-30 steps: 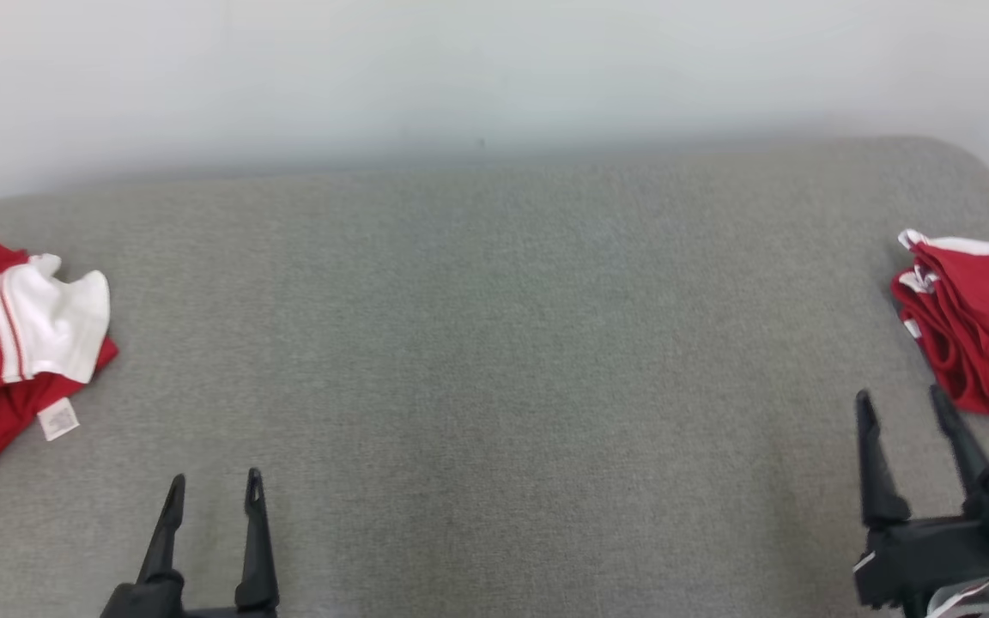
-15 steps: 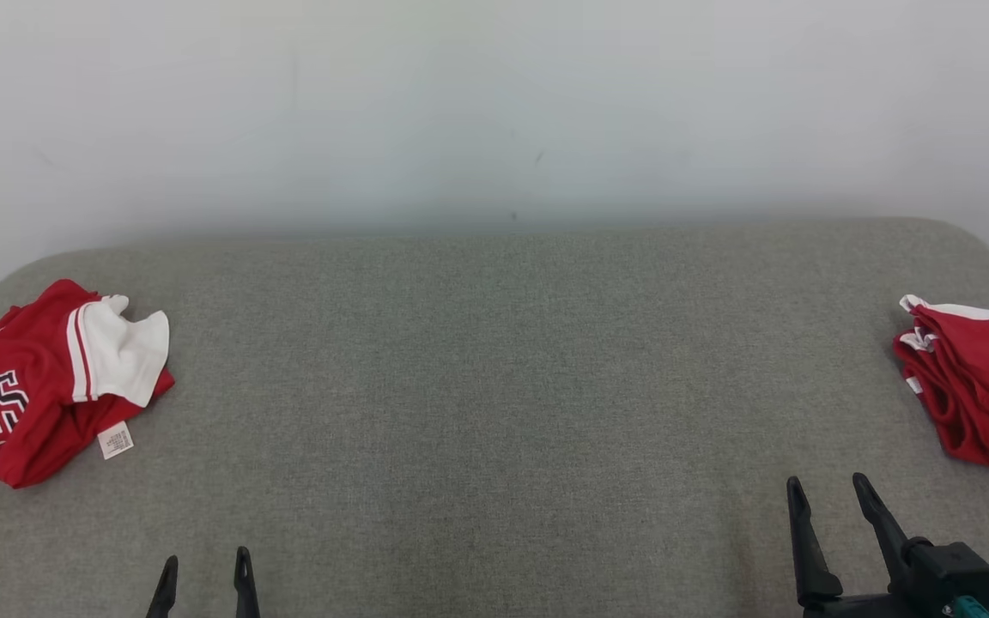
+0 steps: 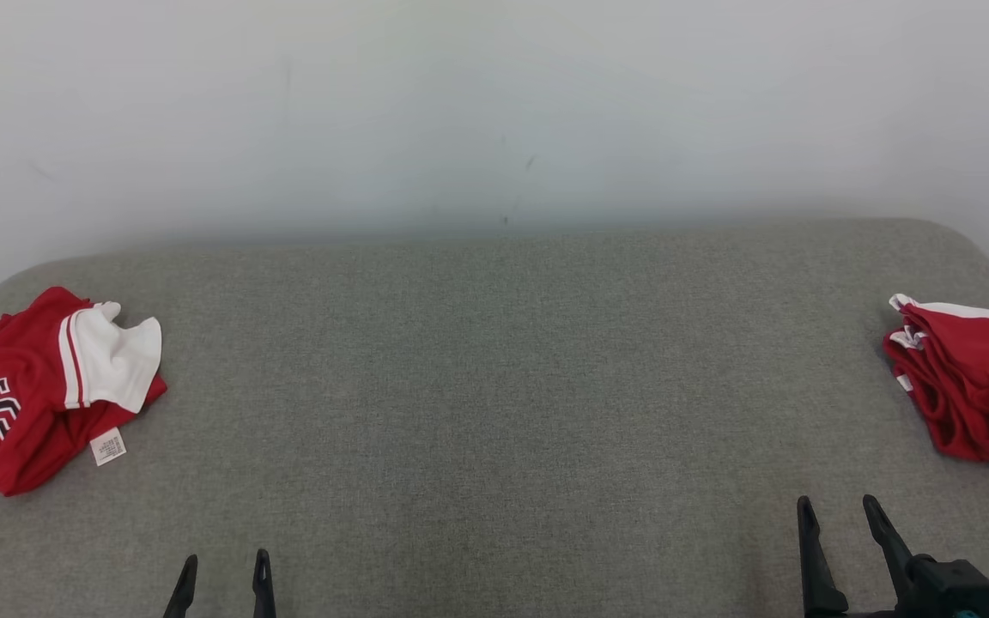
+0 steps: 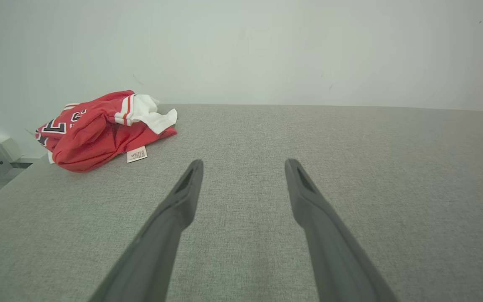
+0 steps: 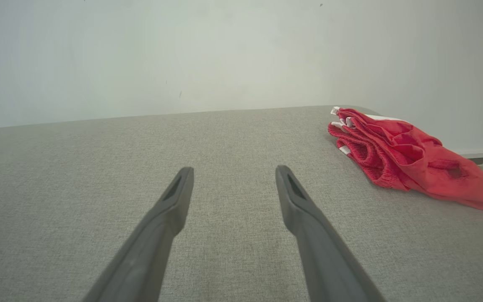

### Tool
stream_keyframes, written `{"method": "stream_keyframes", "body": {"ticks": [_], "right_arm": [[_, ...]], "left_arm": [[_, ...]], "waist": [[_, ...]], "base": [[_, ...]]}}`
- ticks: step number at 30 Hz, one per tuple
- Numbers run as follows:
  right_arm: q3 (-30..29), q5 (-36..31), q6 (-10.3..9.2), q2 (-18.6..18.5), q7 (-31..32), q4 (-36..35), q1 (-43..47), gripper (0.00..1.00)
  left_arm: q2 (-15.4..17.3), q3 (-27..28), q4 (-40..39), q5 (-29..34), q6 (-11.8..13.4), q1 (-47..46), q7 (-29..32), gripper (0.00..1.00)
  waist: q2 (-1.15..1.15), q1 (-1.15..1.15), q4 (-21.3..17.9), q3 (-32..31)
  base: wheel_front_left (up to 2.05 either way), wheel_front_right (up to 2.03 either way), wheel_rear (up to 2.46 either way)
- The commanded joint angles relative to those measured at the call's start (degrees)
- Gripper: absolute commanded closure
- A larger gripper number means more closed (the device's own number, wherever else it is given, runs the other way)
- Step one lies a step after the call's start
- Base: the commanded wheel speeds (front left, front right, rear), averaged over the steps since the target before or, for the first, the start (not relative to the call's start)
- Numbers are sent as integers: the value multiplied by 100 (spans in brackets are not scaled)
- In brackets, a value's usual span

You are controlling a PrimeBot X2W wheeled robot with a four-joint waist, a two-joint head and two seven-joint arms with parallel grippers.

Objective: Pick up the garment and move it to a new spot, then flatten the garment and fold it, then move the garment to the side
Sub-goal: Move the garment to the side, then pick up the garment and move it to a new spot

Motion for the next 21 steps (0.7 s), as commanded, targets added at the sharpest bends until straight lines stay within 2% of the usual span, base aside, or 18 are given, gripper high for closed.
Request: {"method": "stream_keyframes", "body": {"ticks": [1,21], "right_arm": [[4,-24,-16,33,-44,11,-10,0],[107,93,-16,97,-113,15,-113,0]], "left_arm": [[-14,3,-19,23,-18,-42,-18,0],[-23,-10,-45,38,3,-116,-18,0]], "waist": [[0,0,-13,16],[0,0,41,101]], "base": [[0,0,0],[0,0,0]]}}
